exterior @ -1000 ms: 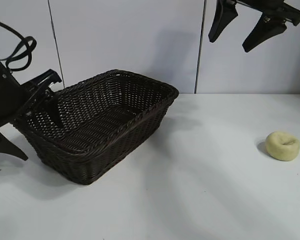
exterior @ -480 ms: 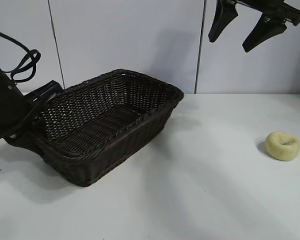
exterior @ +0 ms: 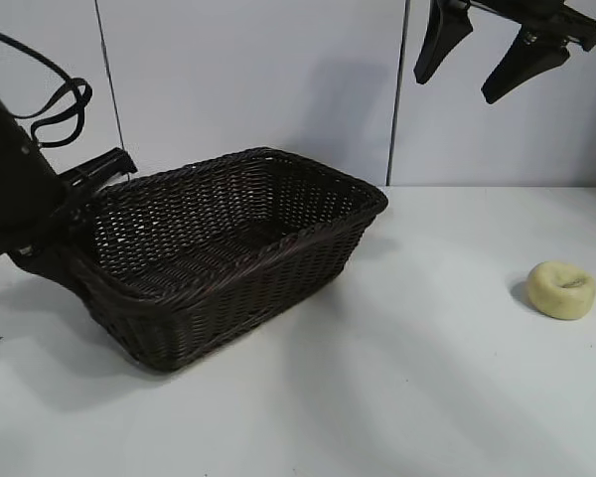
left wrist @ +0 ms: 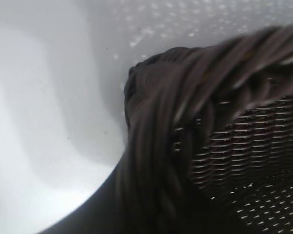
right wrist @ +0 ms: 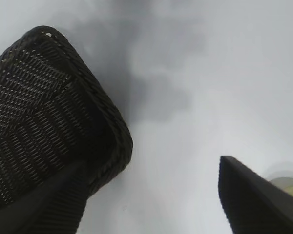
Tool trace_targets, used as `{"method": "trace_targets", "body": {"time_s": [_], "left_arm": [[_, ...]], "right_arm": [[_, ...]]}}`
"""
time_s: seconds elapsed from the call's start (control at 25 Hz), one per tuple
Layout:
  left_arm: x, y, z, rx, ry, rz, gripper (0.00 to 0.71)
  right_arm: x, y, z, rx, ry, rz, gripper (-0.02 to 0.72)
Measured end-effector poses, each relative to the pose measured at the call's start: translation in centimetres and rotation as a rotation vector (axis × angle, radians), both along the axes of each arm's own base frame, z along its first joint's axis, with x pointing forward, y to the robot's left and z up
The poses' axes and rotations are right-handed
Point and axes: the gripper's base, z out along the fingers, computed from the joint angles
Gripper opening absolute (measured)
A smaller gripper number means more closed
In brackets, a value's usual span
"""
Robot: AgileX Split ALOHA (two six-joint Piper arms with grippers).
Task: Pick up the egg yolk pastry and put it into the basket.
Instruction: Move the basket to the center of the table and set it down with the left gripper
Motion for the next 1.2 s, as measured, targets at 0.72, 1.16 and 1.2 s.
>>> {"method": "trace_targets", "body": {"time_s": [0.72,1.16,1.2], "left_arm": [[1.2,-0.7,0.3,0.079,-0.004,-0.522,0.102],[6.1,-2.2,-0.1,0.087,-0.044,-0.692,0.101],[6.4,-2.3,-0.2,0.087,-0.050,-0.691,0.101]], "right_arm": [[-0.1,0.0,-0.1,-0.003,0.017,0.005,0.540],[-0.2,0.0,-0.1,-0.004,0.023,0.006,0.540],[-0.2,0.0,-0.1,-0.004,0.023,0.006,0.540]]}}
